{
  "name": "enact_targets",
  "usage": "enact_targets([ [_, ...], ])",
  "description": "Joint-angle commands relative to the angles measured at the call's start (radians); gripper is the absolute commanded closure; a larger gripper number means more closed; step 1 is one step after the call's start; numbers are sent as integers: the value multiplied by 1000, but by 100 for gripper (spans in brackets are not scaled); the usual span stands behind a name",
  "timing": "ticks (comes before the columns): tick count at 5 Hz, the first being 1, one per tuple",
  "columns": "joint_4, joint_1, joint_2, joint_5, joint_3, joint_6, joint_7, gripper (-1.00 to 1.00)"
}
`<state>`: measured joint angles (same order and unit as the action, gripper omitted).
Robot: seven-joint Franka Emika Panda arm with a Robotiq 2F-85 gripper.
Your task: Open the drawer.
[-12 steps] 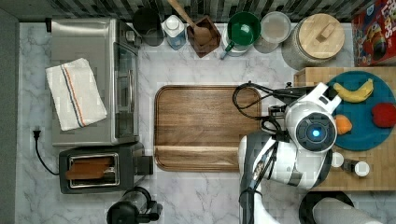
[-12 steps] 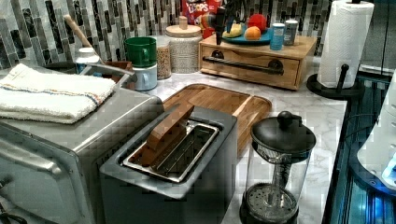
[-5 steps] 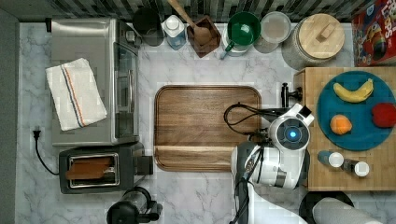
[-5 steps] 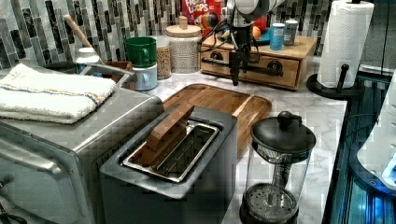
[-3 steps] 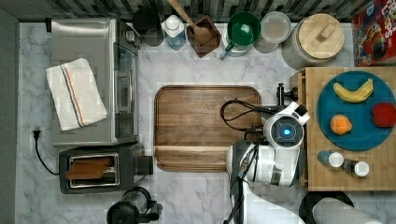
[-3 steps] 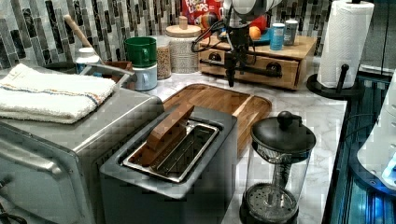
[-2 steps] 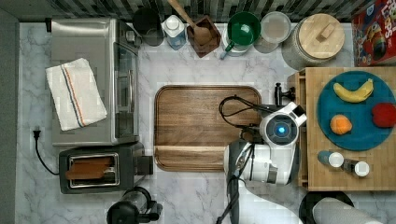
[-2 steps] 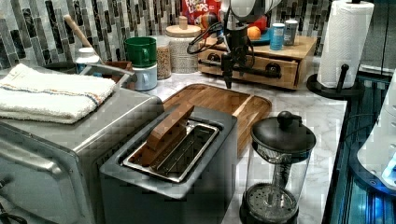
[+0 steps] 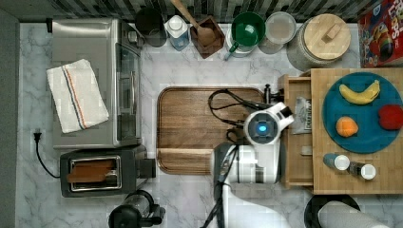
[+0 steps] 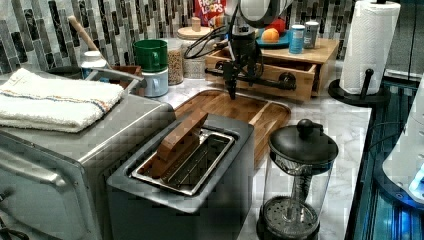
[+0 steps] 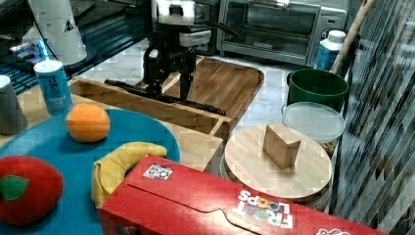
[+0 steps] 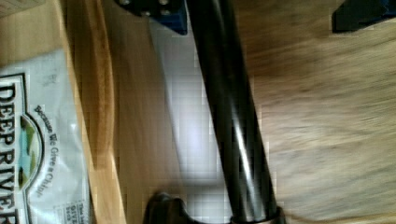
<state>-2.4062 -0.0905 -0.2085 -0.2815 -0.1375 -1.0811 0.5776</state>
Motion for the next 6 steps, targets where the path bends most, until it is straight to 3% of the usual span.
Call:
enact_targets([
  [1,-113,164,109,-88,174,-51,-126,-100],
  [3,-167,180,166,-80,224,-66,-138,-100],
  [6,-146,166,145,-111,266,-75,-210,-100],
])
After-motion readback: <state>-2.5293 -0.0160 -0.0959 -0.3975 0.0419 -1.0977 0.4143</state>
